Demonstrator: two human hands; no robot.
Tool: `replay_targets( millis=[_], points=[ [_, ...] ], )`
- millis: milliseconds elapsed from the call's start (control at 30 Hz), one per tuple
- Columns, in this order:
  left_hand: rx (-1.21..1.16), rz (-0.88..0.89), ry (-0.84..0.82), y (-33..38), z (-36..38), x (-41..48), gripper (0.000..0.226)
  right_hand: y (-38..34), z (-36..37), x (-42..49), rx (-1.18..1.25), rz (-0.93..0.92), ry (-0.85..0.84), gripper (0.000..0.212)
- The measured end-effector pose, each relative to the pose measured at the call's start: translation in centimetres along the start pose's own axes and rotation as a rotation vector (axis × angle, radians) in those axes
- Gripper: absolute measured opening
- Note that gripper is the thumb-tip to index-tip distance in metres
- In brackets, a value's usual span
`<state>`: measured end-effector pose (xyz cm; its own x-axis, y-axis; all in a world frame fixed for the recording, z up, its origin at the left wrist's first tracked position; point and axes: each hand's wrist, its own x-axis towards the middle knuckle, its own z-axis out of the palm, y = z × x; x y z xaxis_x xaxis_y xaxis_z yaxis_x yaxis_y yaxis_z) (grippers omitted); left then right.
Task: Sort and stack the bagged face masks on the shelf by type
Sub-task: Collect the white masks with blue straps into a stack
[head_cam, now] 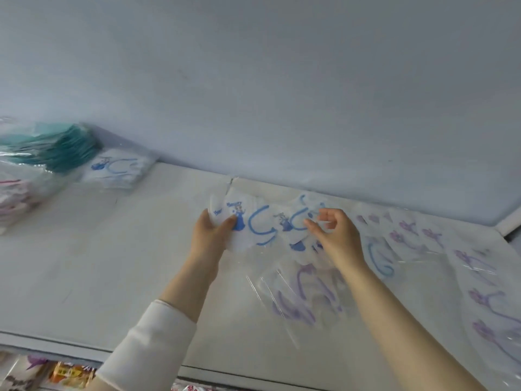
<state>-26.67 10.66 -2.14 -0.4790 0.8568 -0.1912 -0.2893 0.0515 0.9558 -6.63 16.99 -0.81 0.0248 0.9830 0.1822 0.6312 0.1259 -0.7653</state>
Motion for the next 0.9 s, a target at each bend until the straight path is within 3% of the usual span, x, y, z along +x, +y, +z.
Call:
replay_targets(
  millis=[167,267,400,500,567,667,767,833,900],
  points=[
    [0.071,-0.032,0.006,0.4,-1.2,2.4,0.014,-0.1,1.4,4.2,-0.506,-0.021,-0.279,0.097],
    [0.096,-0.045,-0.011,0.3,-1.3,2.7,0.016,0.0,2.5,5.1,-0.588,-0.054,-0.281,0.103],
    [0.089,-0.038,0.04,-0.2,-1.6,3.3,0.013,0.5,1.7,4.6,-0.294,-0.147,-0.088,0.074],
    [0.097,-0.027,0.065,-0.4,-1.3,3.7,0.012,-0.2,-0.3,4.8,0.164,-0.067,0.0,0.057],
    [0.11,-0.009,0.057,-0.5,-0.3,3.7,0.011,-1.2,-1.2,5.0,0.395,0.018,-0.054,0.059],
    [0.074,0.054,-0.02,-0.4,2.3,2.9,0.003,-2.8,-0.1,3.7,0.331,-0.024,-0.231,0.072],
    [0.016,0.131,-0.158,-0.1,4.3,1.8,0.011,-3.0,1.9,2.4,0.292,-0.056,-0.245,0.081],
    [0.073,0.192,-0.196,0.0,4.6,1.6,0.005,-2.7,2.3,2.3,0.332,-0.032,-0.29,0.077],
    [0.115,0.214,-0.133,-0.1,4.0,2.4,0.014,-1.9,1.8,3.3,0.341,-0.04,-0.284,0.065]
  ],
)
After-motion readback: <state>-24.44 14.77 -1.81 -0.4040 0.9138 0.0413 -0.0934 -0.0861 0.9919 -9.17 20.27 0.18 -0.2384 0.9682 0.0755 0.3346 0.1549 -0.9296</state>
